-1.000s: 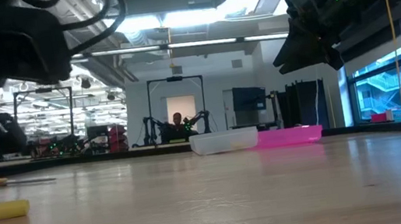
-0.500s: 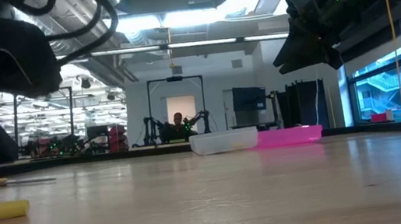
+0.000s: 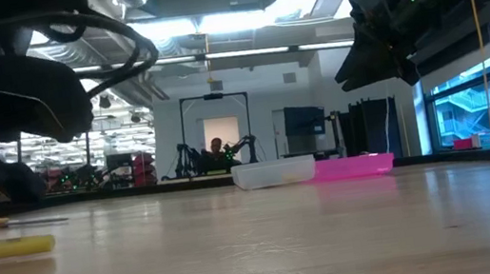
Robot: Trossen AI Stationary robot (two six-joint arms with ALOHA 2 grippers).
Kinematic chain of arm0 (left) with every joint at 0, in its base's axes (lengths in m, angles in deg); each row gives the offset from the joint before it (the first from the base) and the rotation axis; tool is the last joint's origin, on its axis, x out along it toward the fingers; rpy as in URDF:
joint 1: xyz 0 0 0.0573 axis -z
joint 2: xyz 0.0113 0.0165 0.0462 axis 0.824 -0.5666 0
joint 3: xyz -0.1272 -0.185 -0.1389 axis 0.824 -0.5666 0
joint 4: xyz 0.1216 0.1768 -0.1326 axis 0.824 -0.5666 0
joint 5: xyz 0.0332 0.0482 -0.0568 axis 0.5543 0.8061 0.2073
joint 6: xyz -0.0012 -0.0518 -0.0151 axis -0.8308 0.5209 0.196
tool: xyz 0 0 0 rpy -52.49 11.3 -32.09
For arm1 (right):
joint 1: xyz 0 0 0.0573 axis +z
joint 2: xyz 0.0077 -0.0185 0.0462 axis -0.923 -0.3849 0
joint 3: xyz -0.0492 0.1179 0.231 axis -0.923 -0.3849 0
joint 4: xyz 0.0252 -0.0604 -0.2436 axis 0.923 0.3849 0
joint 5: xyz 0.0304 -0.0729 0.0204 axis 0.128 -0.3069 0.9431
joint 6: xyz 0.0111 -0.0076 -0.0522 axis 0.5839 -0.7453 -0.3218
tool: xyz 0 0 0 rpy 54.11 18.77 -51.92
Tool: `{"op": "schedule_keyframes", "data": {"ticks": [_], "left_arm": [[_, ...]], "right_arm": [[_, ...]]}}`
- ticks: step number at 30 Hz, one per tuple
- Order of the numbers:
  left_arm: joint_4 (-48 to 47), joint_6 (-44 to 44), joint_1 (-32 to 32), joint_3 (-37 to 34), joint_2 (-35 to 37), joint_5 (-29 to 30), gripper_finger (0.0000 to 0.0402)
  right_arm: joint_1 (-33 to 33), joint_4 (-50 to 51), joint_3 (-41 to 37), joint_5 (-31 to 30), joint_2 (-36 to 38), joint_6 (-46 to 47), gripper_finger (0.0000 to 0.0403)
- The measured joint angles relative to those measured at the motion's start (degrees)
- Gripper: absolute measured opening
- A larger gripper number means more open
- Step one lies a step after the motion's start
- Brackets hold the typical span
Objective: Pick & place school supplies into a supply box
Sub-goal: Put the yellow pen into the transparent supply box
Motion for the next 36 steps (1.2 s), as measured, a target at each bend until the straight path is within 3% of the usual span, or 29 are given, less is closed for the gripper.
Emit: {"op": "schedule_keyframes", "data": {"ticks": [23,36], "left_arm": [[-7.37,-2.85,-6.91,0.26,0.20,6.08,0.0002],[-11.92,-8.36,-10.37,0.27,0.25,5.38,0.0001]], "right_arm": [[0.00,0.00,0.00,0.00,0.00,0.00,0.0119],[0.02,0.00,0.00,0.00,0.00,0.00,0.0119]]}}
